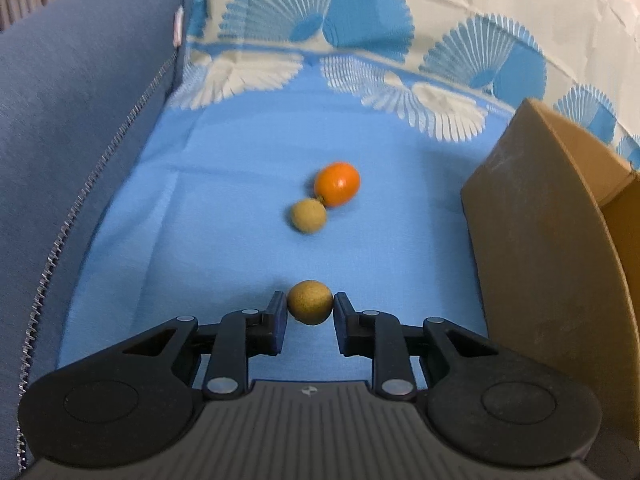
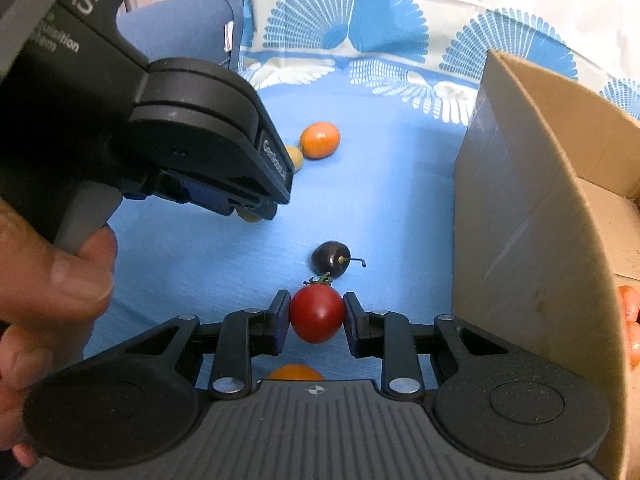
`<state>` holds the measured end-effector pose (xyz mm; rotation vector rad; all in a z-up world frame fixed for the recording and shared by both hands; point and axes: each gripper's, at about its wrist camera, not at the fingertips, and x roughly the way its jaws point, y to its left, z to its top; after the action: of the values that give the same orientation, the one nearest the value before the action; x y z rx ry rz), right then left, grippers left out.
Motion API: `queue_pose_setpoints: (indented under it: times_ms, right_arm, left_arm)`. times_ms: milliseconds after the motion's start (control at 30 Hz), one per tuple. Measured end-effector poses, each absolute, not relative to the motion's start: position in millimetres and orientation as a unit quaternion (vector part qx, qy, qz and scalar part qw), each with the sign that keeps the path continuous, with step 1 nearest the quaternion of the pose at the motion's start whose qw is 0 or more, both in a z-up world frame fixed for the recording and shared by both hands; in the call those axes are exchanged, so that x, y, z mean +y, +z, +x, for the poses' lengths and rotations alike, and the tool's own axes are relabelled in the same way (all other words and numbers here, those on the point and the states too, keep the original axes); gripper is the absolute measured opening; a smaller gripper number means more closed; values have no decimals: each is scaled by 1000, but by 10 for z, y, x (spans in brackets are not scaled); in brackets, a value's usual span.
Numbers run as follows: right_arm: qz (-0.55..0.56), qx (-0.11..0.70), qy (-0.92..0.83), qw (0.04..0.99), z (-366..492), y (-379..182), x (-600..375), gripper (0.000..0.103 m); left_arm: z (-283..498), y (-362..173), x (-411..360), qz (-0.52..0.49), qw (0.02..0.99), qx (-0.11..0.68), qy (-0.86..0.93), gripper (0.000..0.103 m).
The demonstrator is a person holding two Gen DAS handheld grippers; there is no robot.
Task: Organize fruits
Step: 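Carry the yellow-green fruit and red tomato over the cardboard box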
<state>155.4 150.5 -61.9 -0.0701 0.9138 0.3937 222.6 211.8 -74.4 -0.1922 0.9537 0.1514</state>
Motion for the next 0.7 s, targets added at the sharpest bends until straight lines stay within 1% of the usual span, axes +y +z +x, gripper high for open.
queue_pose_setpoints:
  times_ms: [200, 467, 700]
  right_arm:
    - [-29, 400, 198, 894, 1410, -433, 1425, 29]
    - [-19, 289, 206, 935, 1060, 25, 1149, 30]
    - [-15, 199, 174, 964, 780, 352, 704, 29]
  left_arm:
    - [2018, -450, 2109, -98, 912, 390, 82, 27]
    - [1451, 106, 1854, -81, 964, 246, 56, 27]
    - [1152, 248, 1678, -105, 970, 217, 34, 27]
